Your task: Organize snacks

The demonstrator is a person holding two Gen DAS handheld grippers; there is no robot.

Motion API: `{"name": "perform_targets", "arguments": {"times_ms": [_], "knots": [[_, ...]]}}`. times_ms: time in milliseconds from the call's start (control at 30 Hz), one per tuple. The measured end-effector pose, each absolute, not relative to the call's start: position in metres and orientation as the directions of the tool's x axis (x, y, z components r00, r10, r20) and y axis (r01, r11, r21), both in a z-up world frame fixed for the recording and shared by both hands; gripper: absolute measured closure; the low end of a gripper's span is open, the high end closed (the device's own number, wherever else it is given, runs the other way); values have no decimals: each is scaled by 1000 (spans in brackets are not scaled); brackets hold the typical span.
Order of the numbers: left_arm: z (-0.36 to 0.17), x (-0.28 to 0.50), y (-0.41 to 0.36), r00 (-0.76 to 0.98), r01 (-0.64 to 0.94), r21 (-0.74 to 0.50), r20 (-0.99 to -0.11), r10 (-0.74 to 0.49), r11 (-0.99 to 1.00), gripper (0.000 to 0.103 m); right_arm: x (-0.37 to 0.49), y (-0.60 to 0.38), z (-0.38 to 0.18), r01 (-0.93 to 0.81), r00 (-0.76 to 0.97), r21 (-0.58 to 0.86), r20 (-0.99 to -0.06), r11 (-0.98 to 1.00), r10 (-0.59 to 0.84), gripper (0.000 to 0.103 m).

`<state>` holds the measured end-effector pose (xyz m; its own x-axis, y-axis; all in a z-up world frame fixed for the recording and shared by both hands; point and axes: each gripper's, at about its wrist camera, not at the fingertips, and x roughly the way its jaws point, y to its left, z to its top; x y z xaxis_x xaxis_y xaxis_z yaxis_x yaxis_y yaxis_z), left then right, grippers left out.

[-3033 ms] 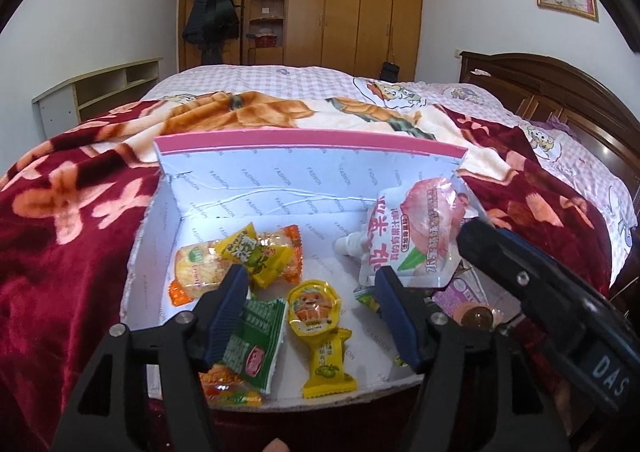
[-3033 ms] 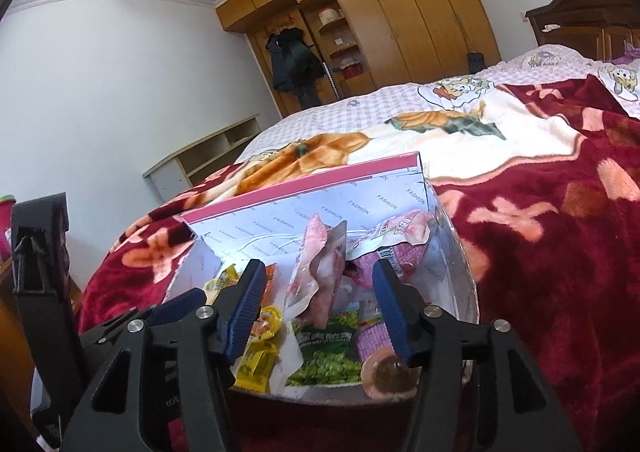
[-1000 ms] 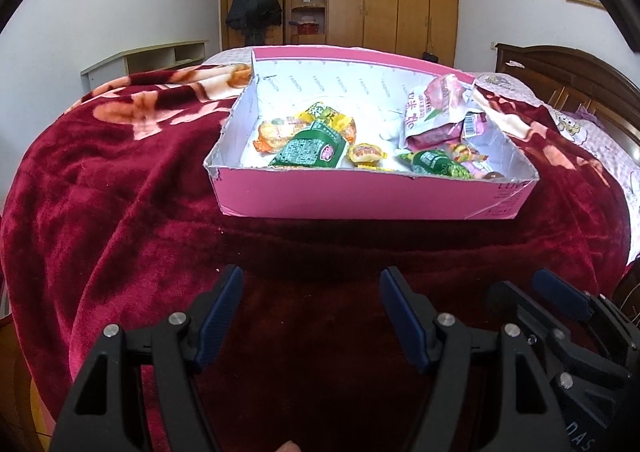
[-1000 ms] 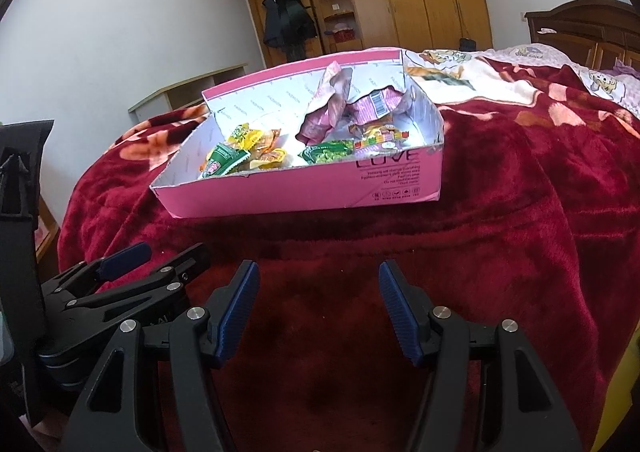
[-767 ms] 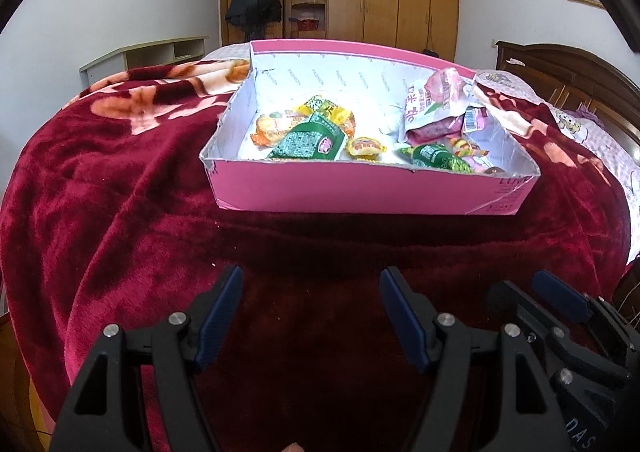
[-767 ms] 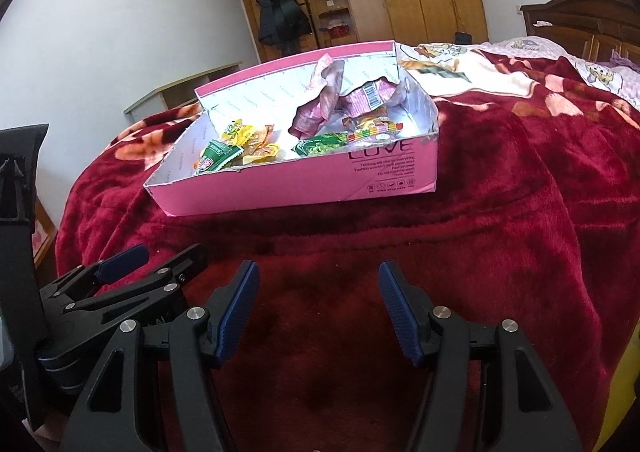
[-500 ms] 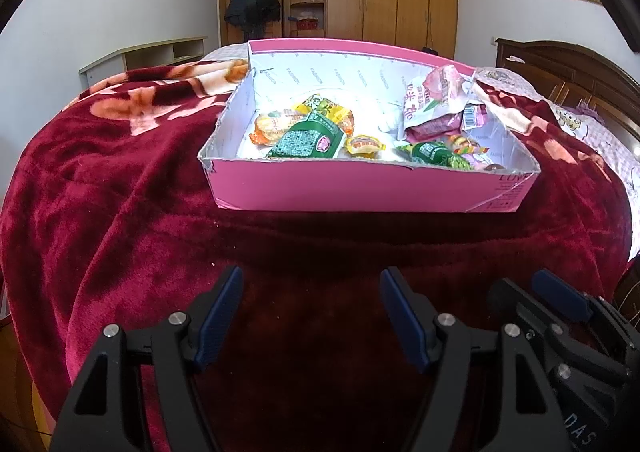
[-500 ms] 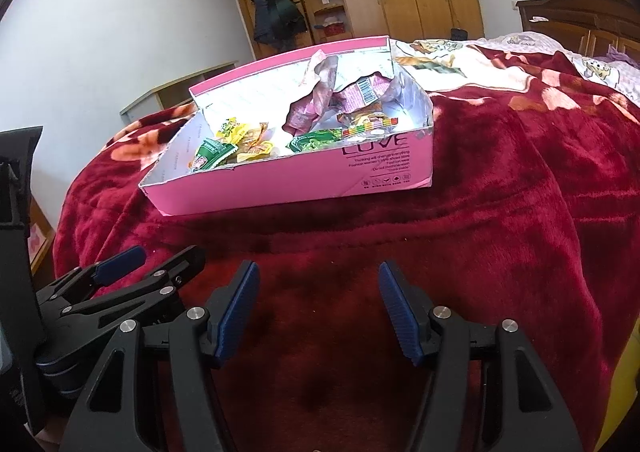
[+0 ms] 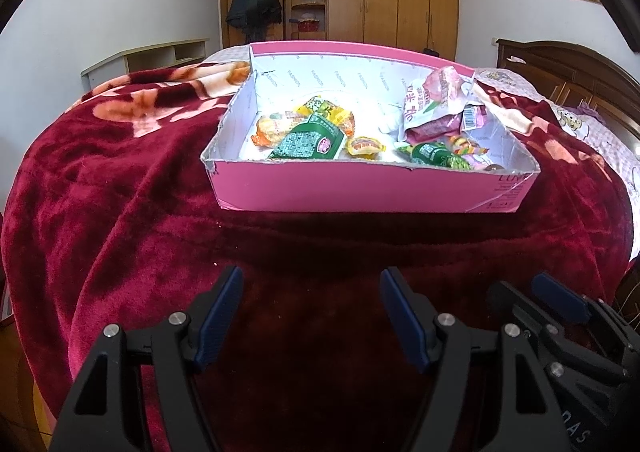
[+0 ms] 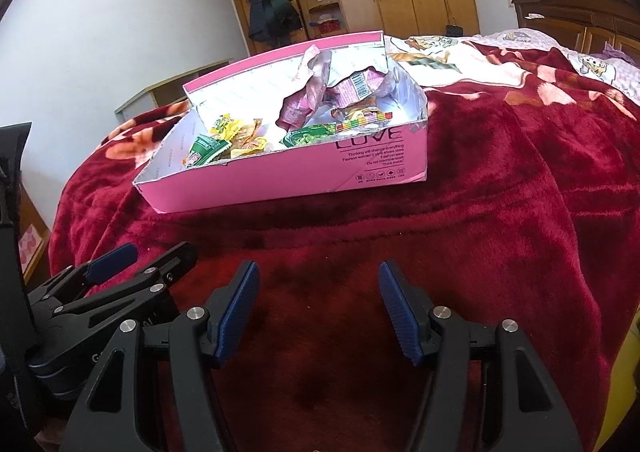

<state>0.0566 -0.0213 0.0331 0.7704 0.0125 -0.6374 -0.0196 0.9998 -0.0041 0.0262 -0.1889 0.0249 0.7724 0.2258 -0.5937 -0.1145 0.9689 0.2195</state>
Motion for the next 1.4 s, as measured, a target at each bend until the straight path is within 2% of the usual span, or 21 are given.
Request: {"name": "perform_targets", "arguments": {"times_ms": [1400], "knots": [[28,58,-22,753,-36,11,-657,34,999,29,25,-188,24,-112,771,226,-595,968,228,39]]}}
